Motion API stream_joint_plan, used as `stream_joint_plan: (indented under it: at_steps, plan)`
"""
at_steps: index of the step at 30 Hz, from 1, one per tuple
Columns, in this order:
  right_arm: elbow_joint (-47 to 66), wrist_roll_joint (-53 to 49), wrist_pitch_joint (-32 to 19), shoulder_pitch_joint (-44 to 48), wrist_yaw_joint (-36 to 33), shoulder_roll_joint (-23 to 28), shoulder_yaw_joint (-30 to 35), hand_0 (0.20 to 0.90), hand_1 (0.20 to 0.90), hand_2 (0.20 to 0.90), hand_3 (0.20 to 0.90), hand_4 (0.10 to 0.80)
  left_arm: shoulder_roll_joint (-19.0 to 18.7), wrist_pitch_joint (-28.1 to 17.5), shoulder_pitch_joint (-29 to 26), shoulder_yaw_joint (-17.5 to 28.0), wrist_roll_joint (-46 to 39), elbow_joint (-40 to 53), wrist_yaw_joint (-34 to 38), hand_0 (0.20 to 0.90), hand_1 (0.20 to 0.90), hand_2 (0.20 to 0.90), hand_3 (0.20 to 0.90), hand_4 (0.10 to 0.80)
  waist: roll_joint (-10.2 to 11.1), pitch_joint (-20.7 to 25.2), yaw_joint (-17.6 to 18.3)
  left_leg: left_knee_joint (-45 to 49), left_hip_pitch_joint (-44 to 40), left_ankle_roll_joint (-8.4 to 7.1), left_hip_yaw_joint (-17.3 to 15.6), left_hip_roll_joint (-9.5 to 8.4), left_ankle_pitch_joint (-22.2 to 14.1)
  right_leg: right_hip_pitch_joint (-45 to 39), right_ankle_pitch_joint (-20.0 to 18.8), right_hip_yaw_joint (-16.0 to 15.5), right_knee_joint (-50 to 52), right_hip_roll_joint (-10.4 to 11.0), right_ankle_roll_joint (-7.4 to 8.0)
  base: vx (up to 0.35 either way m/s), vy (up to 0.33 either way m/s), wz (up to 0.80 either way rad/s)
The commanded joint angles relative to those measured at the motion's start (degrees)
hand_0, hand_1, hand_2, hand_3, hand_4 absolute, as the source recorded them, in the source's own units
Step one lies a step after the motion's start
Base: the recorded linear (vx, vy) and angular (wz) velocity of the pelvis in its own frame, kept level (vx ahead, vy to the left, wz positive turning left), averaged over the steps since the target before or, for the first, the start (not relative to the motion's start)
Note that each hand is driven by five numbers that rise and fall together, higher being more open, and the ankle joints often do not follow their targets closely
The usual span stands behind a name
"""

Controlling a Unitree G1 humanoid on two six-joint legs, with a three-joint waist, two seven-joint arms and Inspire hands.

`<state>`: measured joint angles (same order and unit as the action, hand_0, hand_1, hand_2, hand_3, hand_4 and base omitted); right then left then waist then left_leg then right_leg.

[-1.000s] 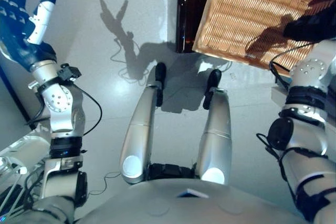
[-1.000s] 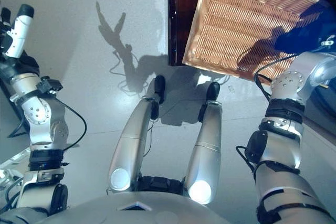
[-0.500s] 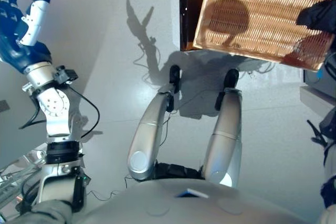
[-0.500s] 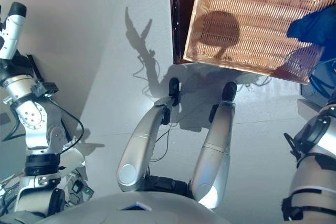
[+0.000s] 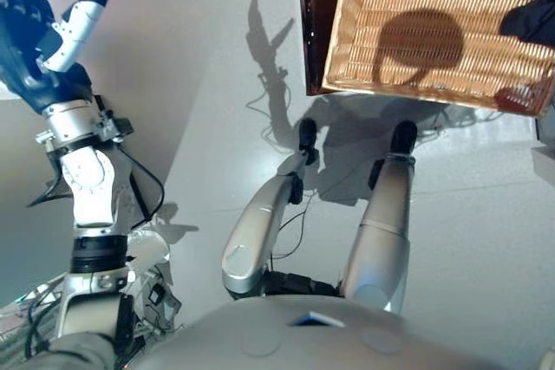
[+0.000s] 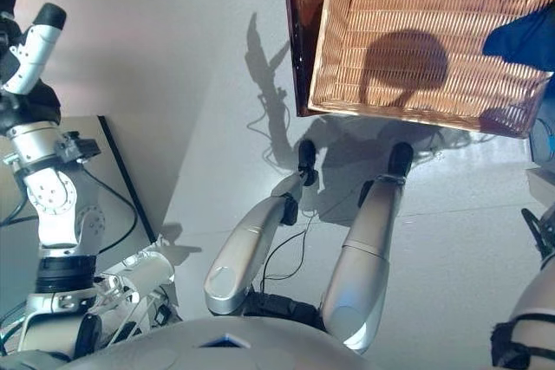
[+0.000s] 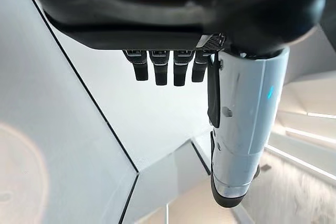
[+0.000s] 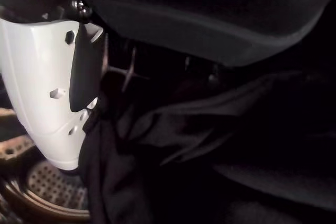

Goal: Pick up the clothes and place them into the washing machine

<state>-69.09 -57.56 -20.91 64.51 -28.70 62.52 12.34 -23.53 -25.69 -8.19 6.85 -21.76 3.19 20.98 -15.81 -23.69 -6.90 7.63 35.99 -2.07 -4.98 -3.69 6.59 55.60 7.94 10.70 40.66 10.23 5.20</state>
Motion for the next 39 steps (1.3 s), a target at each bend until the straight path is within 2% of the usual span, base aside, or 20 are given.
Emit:
stream_joint_plan:
  at_steps: [1,2,4,5,6,20,24,29,31,37,38,39]
  plan:
    - [6.76,5.98,-6.59,3.33,0.96,20.85,-9.26,0.200,0.200,0.200,0.200,0.300,-0.79,-5.90,1.33,2.36,-0.80,0.95,1.13,0.900,0.900,0.900,0.900,0.800,0.47,7.89,2.24,5.23,1.41,-4.57,3.74,1.81,-4.83,-7.22,-0.03,-3.72,-10.27,-1.99,-1.58,0.000,0.000,0.00]
    - [6.73,5.99,-6.57,3.43,0.94,20.89,-9.44,0.200,0.200,0.200,0.200,0.300,-0.72,-5.86,1.44,2.35,-0.83,1.03,1.07,0.900,0.900,0.900,0.900,0.800,0.44,7.97,2.32,5.23,1.18,-4.61,3.84,1.71,-5.25,-7.39,0.58,-3.77,-10.04,-1.88,-1.58,0.058,-0.008,0.03]
    - [6.13,5.56,-6.65,2.24,1.55,20.54,-8.95,0.329,0.329,0.329,0.329,0.392,0.01,-5.73,1.74,2.88,-1.06,0.95,1.10,0.900,0.900,0.900,0.900,0.800,0.13,8.32,2.86,4.72,0.88,-4.43,3.72,1.68,-4.94,-7.71,0.17,-4.01,-10.34,-2.09,-1.60,0.000,0.000,0.00]
    - [5.17,4.22,-6.75,0.44,2.50,19.53,-7.55,0.749,0.749,0.749,0.749,0.692,0.72,-5.79,1.67,3.30,-1.63,0.52,0.98,0.900,0.900,0.900,0.900,0.800,-0.03,8.60,3.21,4.54,0.70,-4.26,3.78,1.58,-5.61,-7.93,0.75,-4.14,-10.52,-2.28,-1.67,0.000,0.000,0.00]
    - [4.59,3.69,-6.49,-0.41,2.98,18.84,-7.02,0.900,0.900,0.900,0.900,0.800,1.02,-5.83,1.57,3.50,-1.91,0.35,0.94,0.900,0.900,0.900,0.900,0.800,-0.06,8.69,3.42,4.77,0.76,-4.18,3.69,1.49,-5.85,-8.02,0.78,-4.10,-10.55,-2.33,-1.73,0.000,0.000,0.00]
    - [6.53,2.90,-6.68,-14.86,3.97,10.63,4.59,0.900,0.900,0.900,0.900,0.800,1.15,-5.79,2.51,5.21,-4.02,1.10,-0.42,0.900,0.900,0.900,0.900,0.800,0.66,9.67,3.40,6.00,1.44,-3.63,3.90,1.61,-6.61,-8.94,0.30,-5.03,-11.50,-2.52,-2.07,-0.005,0.008,0.02]
    - [5.16,-0.80,-5.81,-18.45,7.95,6.00,6.22,0.900,0.900,0.900,0.900,0.800,1.15,-5.35,2.66,4.93,-4.98,0.76,-1.43,0.900,0.900,0.900,0.900,0.800,1.37,9.61,3.04,6.21,1.52,-3.48,4.00,1.77,-6.59,-9.51,-0.05,-5.56,-12.03,-2.59,-2.08,-0.009,0.014,0.05]
    - [4.87,-6.90,-5.79,-23.30,10.66,-4.72,9.96,0.900,0.900,0.900,0.900,0.800,1.67,-4.12,2.82,4.52,-5.66,1.01,-2.98,0.900,0.900,0.900,0.900,0.800,2.46,9.63,2.60,5.88,0.83,-3.11,4.36,1.88,-6.21,-10.83,-1.16,-6.24,-13.45,-2.85,-2.22,0.000,0.016,0.03]
    - [4.69,-9.68,-6.27,-26.35,11.38,-11.62,12.06,0.900,0.900,0.900,0.900,0.800,1.98,-3.59,2.65,4.13,-6.37,0.83,-3.76,0.900,0.900,0.900,0.900,0.800,3.17,10.04,2.52,5.72,-0.10,-2.99,4.52,1.91,-6.96,-12.28,-0.62,-6.68,-14.05,-2.80,-2.23,0.043,0.023,-0.10]
    - [3.22,-12.32,-4.80,-31.31,13.58,-30.57,9.92,0.900,0.900,0.900,0.900,0.800,3.52,-2.45,1.97,2.35,-7.82,-0.92,-5.29,0.900,0.900,0.900,0.900,0.800,4.72,11.06,0.96,5.54,-2.64,-2.57,5.33,2.06,-7.26,-16.68,-0.92,-8.13,-16.21,-2.65,-2.36,0.051,0.016,-0.04]
    - [3.42,-12.30,-4.88,-31.54,13.56,-30.94,9.92,0.900,0.900,0.900,0.900,0.800,3.30,-2.45,2.15,2.42,-7.86,-0.93,-5.32,0.900,0.900,0.900,0.900,0.800,4.88,11.08,1.08,5.52,-2.79,-2.57,5.38,2.08,-7.27,-16.90,-0.94,-8.20,-16.34,-2.66,-2.37,0.100,0.006,0.11]
    - [4.48,-13.33,-4.40,-34.60,14.51,-38.40,8.64,0.900,0.900,0.900,0.900,0.800,4.04,-1.99,2.17,1.95,-8.06,-1.33,-5.74,0.900,0.900,0.900,0.900,0.800,5.69,11.51,0.89,4.84,-4.72,-2.45,6.04,2.09,-7.22,-19.40,-1.03,-8.74,-17.45,-2.67,-2.28,0.114,0.010,0.13]
